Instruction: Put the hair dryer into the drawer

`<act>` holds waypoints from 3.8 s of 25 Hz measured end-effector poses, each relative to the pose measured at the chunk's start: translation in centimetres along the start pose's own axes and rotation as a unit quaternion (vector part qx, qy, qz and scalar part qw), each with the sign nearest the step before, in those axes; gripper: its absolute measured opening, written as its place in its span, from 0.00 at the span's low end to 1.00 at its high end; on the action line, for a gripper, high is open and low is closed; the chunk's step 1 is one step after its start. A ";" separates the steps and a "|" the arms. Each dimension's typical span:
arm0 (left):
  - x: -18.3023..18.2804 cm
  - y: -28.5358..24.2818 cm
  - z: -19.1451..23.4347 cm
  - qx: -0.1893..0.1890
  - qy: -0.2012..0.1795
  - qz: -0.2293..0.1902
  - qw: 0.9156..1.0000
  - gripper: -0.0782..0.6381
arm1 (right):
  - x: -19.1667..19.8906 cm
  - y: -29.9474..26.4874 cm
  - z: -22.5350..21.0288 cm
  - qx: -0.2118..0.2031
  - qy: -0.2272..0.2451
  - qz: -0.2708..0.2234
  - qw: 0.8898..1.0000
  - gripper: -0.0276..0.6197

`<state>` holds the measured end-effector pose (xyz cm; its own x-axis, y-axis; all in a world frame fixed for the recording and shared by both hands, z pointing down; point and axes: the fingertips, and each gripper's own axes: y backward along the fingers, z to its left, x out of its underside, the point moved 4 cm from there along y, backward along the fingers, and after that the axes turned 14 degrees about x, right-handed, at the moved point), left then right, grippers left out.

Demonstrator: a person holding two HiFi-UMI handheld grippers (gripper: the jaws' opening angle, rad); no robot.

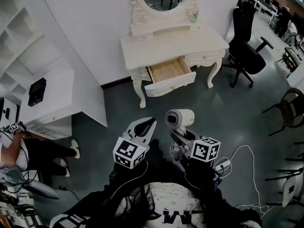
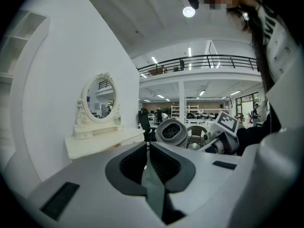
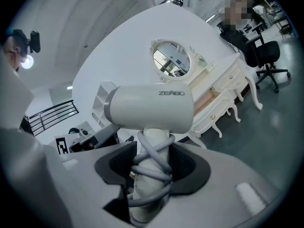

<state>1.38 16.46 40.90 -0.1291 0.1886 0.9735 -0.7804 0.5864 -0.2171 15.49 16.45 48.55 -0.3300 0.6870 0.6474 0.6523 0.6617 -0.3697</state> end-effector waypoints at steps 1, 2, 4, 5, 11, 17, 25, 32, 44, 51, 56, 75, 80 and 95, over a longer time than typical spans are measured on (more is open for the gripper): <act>0.0 -0.2 0.1 0.001 0.000 0.001 1.000 0.11 | -0.1 -0.2 -0.1 0.000 0.000 0.001 1.000 0.37; -0.1 -0.3 0.2 0.002 -0.001 0.003 1.000 0.11 | -0.2 -0.3 -0.1 0.000 -0.001 0.003 1.000 0.37; -0.1 -0.8 0.5 0.004 -0.001 0.006 1.000 0.11 | -0.5 -0.7 -0.3 0.000 -0.002 0.005 1.000 0.37; -0.1 -0.9 0.8 0.005 -0.001 0.008 1.000 0.11 | -0.7 -1.0 -0.4 0.001 -0.002 0.006 1.000 0.37; -0.2 -2.2 4.1 0.009 0.003 0.009 1.000 0.11 | -2.0 -3.8 -1.0 0.008 -0.004 0.014 1.000 0.37; -0.4 -4.6 9.1 0.023 0.011 0.007 1.000 0.11 | -4.6 -7.8 -2.0 0.027 -0.002 0.021 0.999 0.37; -3.1 -7.1 18.3 0.057 0.005 -0.009 0.998 0.11 | -9.0 -15.4 -2.2 0.061 -0.015 0.026 0.998 0.37; -3.2 -7.2 26.1 0.075 0.013 -0.007 0.997 0.11 | -11.2 -22.3 -0.9 0.079 -0.025 0.031 0.996 0.37; -2.1 -8.0 31.6 0.120 0.023 0.005 0.993 0.11 | -11.5 -27.8 -0.7 0.115 -0.041 0.043 0.992 0.37; -1.9 -8.7 32.3 0.126 0.028 0.008 0.992 0.11 | -12.4 -28.9 -2.2 0.129 -0.039 0.054 0.989 0.37; -2.1 -9.3 33.3 0.112 0.036 0.011 0.993 0.11 | -13.9 -30.2 -4.1 0.134 -0.020 0.081 0.987 0.37; -2.5 -14.1 38.3 -0.009 0.079 0.017 0.997 0.11 | -18.5 -38.3 -13.0 0.071 0.165 0.304 0.936 0.37; -2.9 -15.6 39.1 -0.040 0.082 0.017 0.996 0.11 | -18.4 -40.1 -15.3 0.039 0.217 0.365 0.904 0.37; -2.5 -15.3 38.7 -0.141 0.103 0.026 0.984 0.11 | -17.5 -43.8 -20.5 -0.030 0.263 0.530 0.806 0.37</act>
<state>-10.05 -23.50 44.56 -0.0149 0.3640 0.9313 -0.5722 0.7607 -0.3065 6.72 -30.69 67.10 0.7587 0.6237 0.1882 0.4146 -0.2394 -0.8780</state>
